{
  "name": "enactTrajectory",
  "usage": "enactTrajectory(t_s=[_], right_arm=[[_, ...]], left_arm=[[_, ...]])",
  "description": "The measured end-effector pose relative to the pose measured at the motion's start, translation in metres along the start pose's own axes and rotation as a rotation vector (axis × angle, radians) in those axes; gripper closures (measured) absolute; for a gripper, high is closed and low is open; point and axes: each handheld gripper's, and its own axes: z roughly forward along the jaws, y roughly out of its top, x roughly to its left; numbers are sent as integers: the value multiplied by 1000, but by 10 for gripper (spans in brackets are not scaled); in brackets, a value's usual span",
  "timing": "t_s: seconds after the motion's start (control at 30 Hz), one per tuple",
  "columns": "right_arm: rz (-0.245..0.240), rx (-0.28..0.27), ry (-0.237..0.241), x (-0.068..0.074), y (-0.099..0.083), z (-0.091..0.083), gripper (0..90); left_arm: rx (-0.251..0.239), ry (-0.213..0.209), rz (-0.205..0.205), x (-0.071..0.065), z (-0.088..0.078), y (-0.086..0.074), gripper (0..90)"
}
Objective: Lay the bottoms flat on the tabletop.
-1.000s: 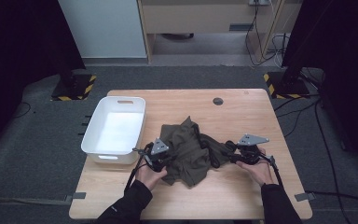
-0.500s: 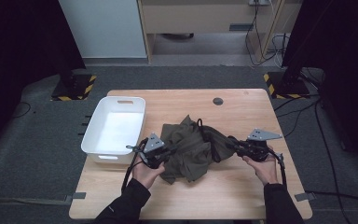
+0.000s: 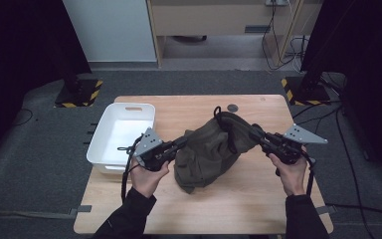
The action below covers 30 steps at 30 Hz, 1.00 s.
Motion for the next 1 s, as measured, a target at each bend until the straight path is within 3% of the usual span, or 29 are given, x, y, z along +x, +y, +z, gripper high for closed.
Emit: enactTrajectory(t_s=[0.1, 0.17, 0.3, 0.37, 0.43, 0.5, 0.53, 0.57, 0.63, 0.67, 0.77, 0.87, 1.0], right_arm=[[-7, -33, -26, 5, 18, 9, 795], [5, -37, -66, 2, 28, 24, 794], [42, -6, -177, -11, 40, 69, 791], [61, 10, -236, -19, 44, 95, 781], [61, 21, -292, -26, 45, 118, 700], [50, 42, -359, -30, 43, 133, 557], [45, 61, -383, -30, 42, 137, 544], [36, 66, -375, -29, 42, 138, 539], [4, 79, -352, -25, 45, 134, 490], [-29, 83, -356, -24, 46, 129, 468], [-30, 78, -353, -23, 48, 114, 432], [-46, 90, -341, -20, 46, 98, 401], [-49, 108, -318, -17, 37, 80, 364]], left_arm=[[-16, 32, -6, 10, 4, 17, 874], [-10, 76, -18, 23, 12, 29, 874], [31, 192, -25, 52, 41, 45, 874], [43, 264, -60, 69, 60, 48, 873], [45, 348, -84, 83, 75, 45, 860], [51, 424, -142, 96, 87, 36, 748], [61, 428, -189, 100, 89, 31, 669], [67, 429, -196, 102, 90, 27, 620], [53, 423, -140, 99, 86, 21, 593], [41, 404, -152, 97, 83, 19, 552], [12, 385, -133, 88, 74, 17, 494], [-15, 314, -135, 75, 63, 13, 455], [34, 246, -101, 57, 51, -4, 425]])
